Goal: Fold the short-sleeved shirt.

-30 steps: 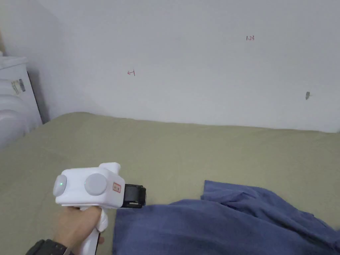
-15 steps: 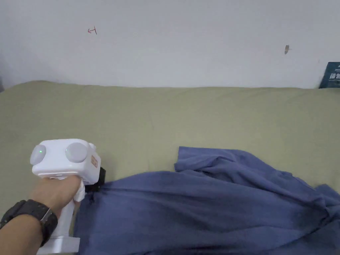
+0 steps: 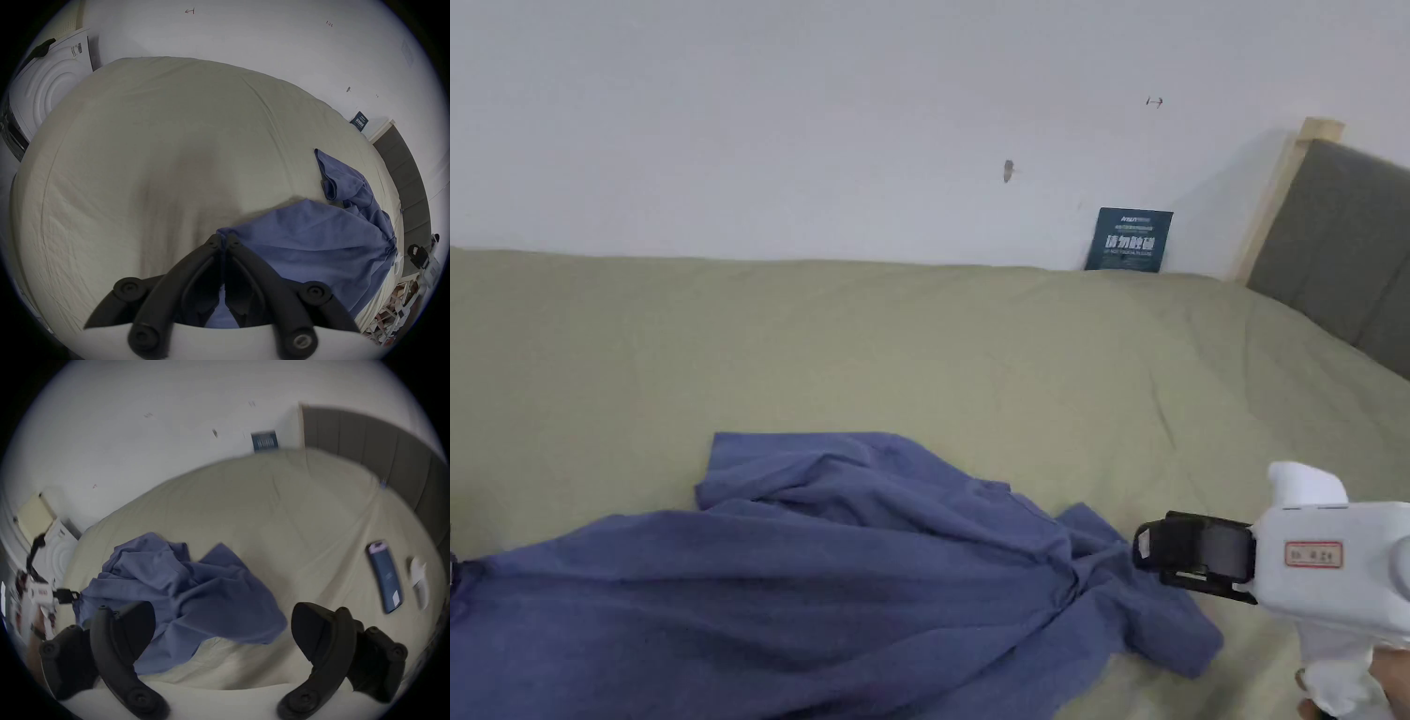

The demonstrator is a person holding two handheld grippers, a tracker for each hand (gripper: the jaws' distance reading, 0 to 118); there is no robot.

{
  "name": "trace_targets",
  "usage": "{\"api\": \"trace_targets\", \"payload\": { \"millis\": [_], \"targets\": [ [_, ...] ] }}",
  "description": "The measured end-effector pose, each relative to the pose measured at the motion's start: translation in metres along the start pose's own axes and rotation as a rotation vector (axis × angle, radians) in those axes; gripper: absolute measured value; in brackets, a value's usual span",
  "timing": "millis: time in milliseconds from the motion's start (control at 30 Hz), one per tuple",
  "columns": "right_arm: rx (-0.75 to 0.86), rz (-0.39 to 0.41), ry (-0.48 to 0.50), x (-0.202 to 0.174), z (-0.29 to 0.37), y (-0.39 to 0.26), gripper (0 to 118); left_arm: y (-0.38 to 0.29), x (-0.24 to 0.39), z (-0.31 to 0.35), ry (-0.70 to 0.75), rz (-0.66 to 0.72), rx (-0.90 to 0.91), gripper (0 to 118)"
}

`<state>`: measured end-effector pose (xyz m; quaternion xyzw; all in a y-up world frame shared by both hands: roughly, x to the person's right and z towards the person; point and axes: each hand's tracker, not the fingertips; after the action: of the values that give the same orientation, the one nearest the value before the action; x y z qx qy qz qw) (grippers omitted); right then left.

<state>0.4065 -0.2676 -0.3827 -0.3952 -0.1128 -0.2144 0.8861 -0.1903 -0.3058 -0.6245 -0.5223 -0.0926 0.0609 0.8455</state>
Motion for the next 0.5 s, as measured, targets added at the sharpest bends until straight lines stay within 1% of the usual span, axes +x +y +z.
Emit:
{"api": "trace_targets", "payload": {
  "millis": [67,100,133,200,233,267,300,333,367,400,433,467,500],
  "targets": [
    [-0.081,-0.059,0.03,0.013,-0.025,0.008,113,0.0,-0.002,-0.003,-0.004,-0.001,-0.008,0],
    [-0.114,-0.09,-0.014,0.015,-0.037,0.01,114,-0.008,0.007,0.005,0.0,-0.003,-0.001,0],
    [-0.141,-0.13,-0.032,0.017,-0.049,0.011,114,-0.009,0.007,0.004,0.001,-0.005,0.002,0],
    [-0.161,-0.217,-0.033,0.014,-0.062,0.009,113,-0.011,0.007,0.002,-0.003,-0.011,0.002,0],
    [-0.165,-0.243,-0.027,0.011,-0.07,0.009,113,-0.015,0.011,0.006,-0.004,-0.014,0.004,0],
    [-0.157,-0.216,-0.021,0.005,-0.075,0.01,112,-0.017,0.012,0.006,-0.005,-0.018,0.007,0],
    [-0.197,-0.176,-0.027,-0.002,-0.084,0.01,103,-0.019,0.013,0.004,-0.005,-0.019,0.011,0],
    [-0.243,-0.113,-0.075,-0.01,-0.088,0.01,81,-0.021,0.014,0.003,-0.007,-0.02,0.013,0],
    [-0.261,-0.04,-0.144,-0.02,-0.09,0.01,32,-0.018,0.008,-0.002,-0.017,-0.017,0.011,0],
    [-0.227,0.073,-0.233,-0.031,-0.088,0.008,7,-0.02,0.009,-0.003,-0.028,-0.014,0.016,0],
    [-0.204,0.098,-0.178,-0.037,-0.085,0.006,6,-0.023,0.01,-0.002,-0.045,-0.016,0.03,0],
    [-0.177,0.081,-0.156,-0.04,-0.079,0.007,6,-0.024,0.011,0.0,-0.059,-0.03,0.05,0],
    [-0.15,0.076,-0.154,-0.043,-0.072,0.008,6,-0.024,0.01,0.0,-0.066,-0.039,0.064,0]
  ]
}}
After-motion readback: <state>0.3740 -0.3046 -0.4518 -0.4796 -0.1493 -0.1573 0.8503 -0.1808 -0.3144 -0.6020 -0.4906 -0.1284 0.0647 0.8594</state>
